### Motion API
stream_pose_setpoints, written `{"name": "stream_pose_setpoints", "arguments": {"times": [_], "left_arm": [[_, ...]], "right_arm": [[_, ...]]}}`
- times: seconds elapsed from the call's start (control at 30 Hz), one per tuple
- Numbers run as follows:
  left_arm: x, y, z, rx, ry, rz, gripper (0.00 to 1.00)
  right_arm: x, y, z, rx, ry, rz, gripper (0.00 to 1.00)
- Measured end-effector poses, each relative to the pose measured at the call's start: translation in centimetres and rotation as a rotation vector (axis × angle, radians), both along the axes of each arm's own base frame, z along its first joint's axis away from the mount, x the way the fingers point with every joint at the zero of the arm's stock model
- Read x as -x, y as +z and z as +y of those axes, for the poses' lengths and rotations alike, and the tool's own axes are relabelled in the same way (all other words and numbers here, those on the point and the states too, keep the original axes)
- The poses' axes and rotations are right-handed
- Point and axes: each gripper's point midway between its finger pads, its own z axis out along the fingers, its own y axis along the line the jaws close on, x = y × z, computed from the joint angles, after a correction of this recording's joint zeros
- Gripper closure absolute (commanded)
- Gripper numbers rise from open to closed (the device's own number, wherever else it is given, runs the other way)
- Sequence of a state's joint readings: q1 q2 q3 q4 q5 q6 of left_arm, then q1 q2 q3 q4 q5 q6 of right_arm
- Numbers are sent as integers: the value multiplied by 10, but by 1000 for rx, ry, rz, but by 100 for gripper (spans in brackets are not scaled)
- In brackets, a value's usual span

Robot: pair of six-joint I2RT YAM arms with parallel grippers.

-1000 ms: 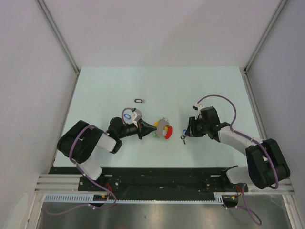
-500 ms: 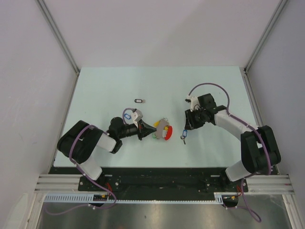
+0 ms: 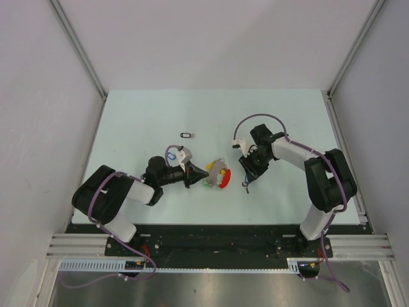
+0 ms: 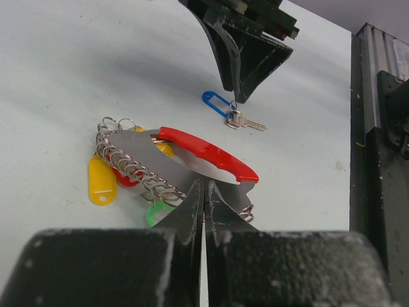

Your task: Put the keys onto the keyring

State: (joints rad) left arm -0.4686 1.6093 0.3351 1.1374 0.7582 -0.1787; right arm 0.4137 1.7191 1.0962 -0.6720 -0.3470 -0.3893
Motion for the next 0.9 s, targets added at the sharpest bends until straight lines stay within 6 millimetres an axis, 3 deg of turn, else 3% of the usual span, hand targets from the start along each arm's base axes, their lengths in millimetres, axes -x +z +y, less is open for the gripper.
{"name": "stream_pose_setpoints", "arguments": {"times": [0.13, 0.5, 0.9], "left_arm": [[0, -2, 2, -21, 7, 2, 100], [-1, -10, 4, -46, 17, 35, 100], [-3, -8, 2, -44, 17, 31, 100]], "right_arm": [[9, -13, -3, 49, 49, 48, 64], [8, -9, 8, 53, 119, 38, 66], [11, -15, 12, 45, 149, 72, 75]]}}
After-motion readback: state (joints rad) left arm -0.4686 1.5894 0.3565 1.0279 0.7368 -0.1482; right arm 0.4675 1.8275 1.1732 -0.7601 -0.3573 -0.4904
